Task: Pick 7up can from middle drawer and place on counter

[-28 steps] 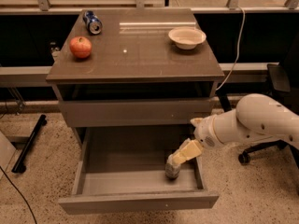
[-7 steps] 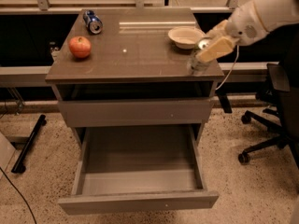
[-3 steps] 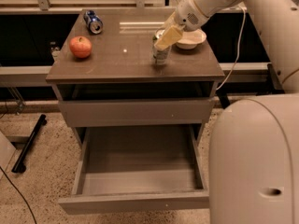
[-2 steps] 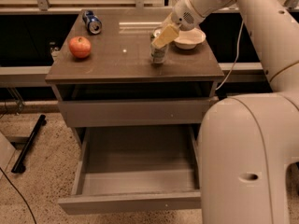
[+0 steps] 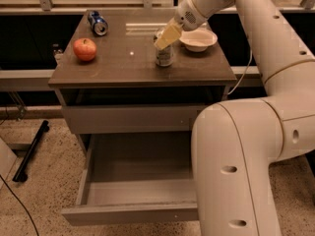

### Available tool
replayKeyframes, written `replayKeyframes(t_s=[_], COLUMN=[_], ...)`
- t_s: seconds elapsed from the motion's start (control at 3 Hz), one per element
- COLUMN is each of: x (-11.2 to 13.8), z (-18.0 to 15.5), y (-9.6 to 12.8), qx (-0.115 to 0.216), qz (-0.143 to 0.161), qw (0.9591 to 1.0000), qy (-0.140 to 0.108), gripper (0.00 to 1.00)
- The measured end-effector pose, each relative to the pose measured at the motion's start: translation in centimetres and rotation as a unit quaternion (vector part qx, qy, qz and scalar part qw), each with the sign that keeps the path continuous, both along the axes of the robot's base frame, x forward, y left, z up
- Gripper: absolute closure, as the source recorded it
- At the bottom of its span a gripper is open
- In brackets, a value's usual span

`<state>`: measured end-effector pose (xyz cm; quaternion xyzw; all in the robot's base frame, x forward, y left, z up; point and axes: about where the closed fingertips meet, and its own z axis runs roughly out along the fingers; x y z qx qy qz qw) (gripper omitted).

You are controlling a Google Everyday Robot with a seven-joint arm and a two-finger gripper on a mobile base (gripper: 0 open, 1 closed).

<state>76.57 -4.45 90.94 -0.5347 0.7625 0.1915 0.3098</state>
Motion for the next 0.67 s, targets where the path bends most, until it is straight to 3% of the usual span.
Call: replayKeyframes(t_s=[0.33,0.67], x=[0.06,0.13], z=[-0.3,-0.47], y=[0.27,0.41], qx=[0.0,0.0], qz=[0.004,0.005], qw=[1.0,1.0], qy=[0.0,0.001], gripper=[0.05,0.0])
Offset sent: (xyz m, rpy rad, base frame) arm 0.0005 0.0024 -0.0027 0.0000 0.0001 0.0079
